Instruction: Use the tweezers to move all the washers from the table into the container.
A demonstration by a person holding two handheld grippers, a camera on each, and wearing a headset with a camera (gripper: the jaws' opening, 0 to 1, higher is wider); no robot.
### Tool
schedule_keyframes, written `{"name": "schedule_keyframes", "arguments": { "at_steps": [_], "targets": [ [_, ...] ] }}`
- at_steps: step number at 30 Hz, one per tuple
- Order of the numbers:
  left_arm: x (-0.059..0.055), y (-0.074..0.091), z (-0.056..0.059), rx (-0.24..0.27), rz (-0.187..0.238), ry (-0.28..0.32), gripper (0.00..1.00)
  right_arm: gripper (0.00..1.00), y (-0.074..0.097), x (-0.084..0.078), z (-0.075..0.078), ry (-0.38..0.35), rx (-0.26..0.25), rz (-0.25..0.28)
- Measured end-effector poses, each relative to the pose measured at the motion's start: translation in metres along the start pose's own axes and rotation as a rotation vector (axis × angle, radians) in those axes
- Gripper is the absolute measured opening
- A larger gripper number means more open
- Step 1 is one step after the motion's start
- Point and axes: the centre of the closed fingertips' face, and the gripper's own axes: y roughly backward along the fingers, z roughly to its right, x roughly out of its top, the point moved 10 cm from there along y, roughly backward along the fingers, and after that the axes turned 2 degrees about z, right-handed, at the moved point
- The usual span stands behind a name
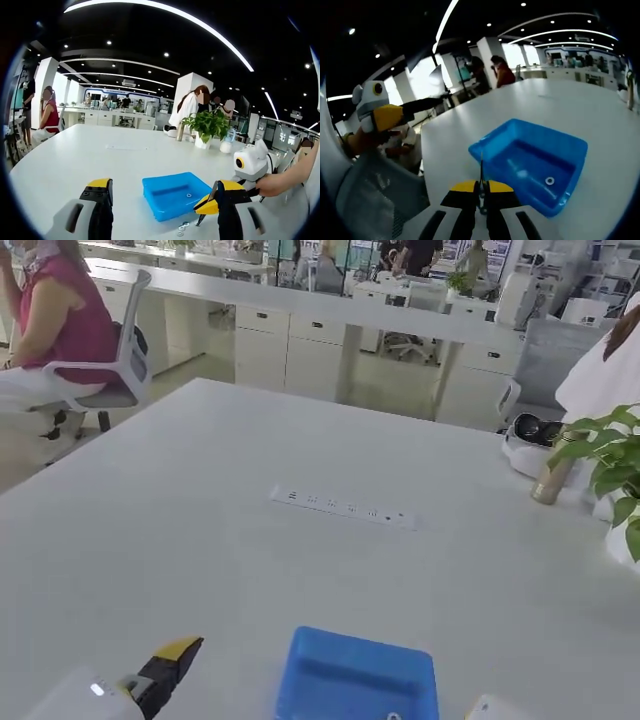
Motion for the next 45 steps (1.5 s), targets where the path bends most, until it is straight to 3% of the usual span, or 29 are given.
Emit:
{"name": "schedule_keyframes", "arguments": {
  "at_steps": [20, 26, 38, 42, 43, 45],
  "targets": [
    [-0.002, -0.001, 0.001, -0.011, -0.016, -0.008, 0.88, 0.03, 0.001, -0.003, 0.005, -0.004, -0.010, 0.016],
    [-0.002, 0.000, 0.000, -0.005, -0.011, -0.004, 0.88, 0.03, 0.000, -0.007, 0.000, 0.015, -0.002, 0.002],
    [-0.001, 0.000, 0.000, -0.002, -0.010, -0.011, 0.88, 0.03, -0.003, -0.002, -0.021, 0.277, 0.037, -0.086],
    [-0.001, 0.000, -0.001, 0.000, -0.004, -0.009, 0.88, 0.03, -0.005, 0.001, -0.028, 0.325, 0.055, -0.121],
    [-0.001, 0.000, -0.001, 0.000, -0.003, -0.009, 0.88, 0.03, -0.006, 0.000, -0.029, 0.333, 0.059, -0.163],
    [-0.001, 0.000, -0.002, 0.002, -0.002, -0.011, 0.87, 0.03, -0.009, 0.002, -0.030, 0.370, 0.056, -0.161]
  ]
}}
